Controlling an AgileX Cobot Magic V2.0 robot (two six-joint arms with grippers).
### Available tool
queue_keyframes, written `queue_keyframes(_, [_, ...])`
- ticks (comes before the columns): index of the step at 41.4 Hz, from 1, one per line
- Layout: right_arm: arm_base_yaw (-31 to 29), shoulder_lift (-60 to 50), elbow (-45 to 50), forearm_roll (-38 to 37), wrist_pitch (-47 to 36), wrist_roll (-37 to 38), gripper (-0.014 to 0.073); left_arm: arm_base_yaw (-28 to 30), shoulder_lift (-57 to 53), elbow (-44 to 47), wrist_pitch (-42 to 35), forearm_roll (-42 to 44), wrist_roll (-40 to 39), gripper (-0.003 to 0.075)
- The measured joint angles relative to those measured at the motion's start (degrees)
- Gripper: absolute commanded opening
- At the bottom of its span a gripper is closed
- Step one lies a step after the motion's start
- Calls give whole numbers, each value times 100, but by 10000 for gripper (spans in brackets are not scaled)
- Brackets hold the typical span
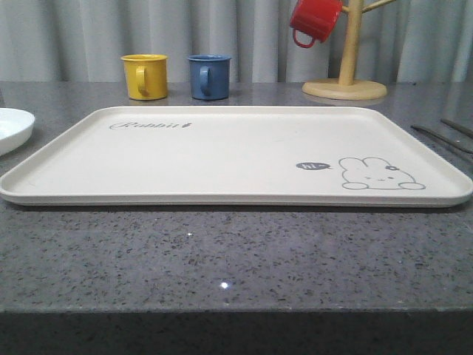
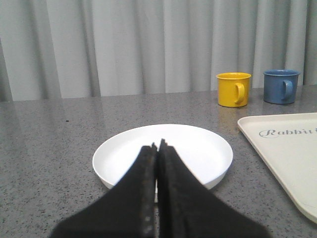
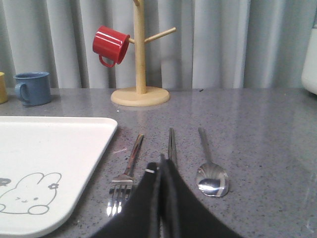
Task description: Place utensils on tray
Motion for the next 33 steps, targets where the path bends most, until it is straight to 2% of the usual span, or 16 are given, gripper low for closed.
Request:
queue_keyframes(5, [0, 0, -543, 40, 547, 0, -71, 0, 0, -304, 114, -23, 0, -18])
queue_keyframes(10, [0, 137, -1360, -2, 1278, 0, -71, 0, 0, -1145, 604, -23, 0, -18])
queue_keyframes(22, [0, 1728, -3082, -51, 2844, 0, -71, 0, 1229, -3156, 2252, -23, 0, -18])
queue_keyframes(33, [0, 2747, -3230, -51, 3222, 12, -71, 0, 2197, -3331, 2717, -23, 0, -18])
